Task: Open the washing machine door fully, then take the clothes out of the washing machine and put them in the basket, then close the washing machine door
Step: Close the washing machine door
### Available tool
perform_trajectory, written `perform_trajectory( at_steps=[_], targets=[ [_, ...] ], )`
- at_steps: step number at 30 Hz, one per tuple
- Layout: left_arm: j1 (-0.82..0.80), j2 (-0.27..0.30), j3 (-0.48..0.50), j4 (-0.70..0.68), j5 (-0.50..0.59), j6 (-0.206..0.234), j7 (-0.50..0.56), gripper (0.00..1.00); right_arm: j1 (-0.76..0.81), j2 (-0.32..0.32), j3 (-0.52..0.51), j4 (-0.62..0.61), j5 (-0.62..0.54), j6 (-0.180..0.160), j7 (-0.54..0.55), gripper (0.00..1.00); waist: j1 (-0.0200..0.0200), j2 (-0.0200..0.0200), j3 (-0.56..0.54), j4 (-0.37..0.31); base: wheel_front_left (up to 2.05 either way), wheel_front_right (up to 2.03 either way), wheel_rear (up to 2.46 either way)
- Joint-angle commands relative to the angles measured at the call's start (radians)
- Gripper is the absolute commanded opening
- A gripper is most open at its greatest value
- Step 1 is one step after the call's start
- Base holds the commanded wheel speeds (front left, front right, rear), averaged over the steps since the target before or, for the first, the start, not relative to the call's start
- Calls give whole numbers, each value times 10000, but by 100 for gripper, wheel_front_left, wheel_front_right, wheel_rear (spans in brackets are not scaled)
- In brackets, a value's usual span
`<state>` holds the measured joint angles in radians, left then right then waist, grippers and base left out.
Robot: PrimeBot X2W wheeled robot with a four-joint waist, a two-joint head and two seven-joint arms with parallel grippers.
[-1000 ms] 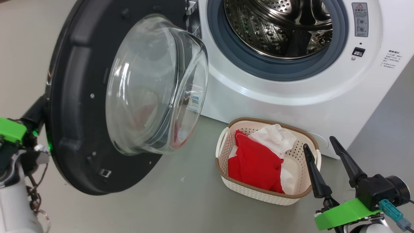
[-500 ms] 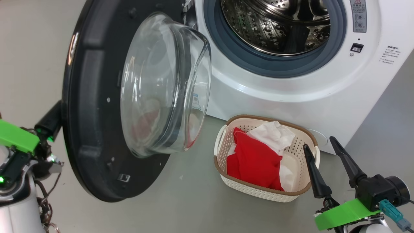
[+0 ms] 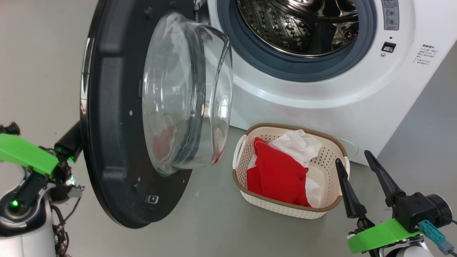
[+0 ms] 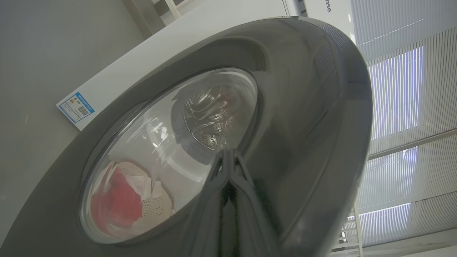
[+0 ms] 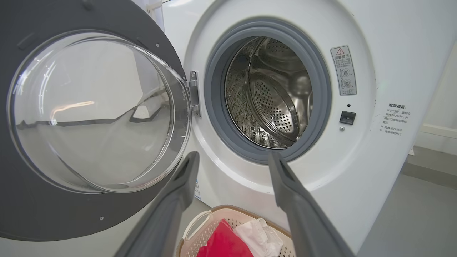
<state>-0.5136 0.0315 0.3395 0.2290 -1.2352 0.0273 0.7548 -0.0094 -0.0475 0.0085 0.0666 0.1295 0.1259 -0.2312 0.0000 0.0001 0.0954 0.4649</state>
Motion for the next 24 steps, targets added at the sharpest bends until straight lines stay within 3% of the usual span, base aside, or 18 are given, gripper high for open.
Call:
perform_trajectory(
  at_steps=[1,9,16,18,19,24],
  targets=[
    [32,202,72,-374,-163,30,69,0,-439,-28,201,-203,158,48,-124,100,0,-1,19,-13,0,0,0],
    [158,192,-180,-479,-384,85,-223,0,-523,-28,209,-126,199,48,-169,100,0,-1,61,-47,0,0,0],
    [288,190,-58,-566,-19,-79,-1417,0,-562,-28,193,-94,230,48,-201,100,0,-1,101,-71,0,0,0],
    [351,221,-41,-607,288,-223,-1838,83,-557,-28,171,-89,231,48,-210,100,0,-1,94,-66,0,0,0],
    [394,229,-52,-624,439,-303,-2016,100,-550,-28,160,-87,230,48,-214,100,0,-1,83,-61,0,0,0],
    [708,366,-147,-802,1337,-792,-2986,100,-482,-28,116,-96,253,48,-231,100,0,-1,14,-2,0,0,0]
  ],
)
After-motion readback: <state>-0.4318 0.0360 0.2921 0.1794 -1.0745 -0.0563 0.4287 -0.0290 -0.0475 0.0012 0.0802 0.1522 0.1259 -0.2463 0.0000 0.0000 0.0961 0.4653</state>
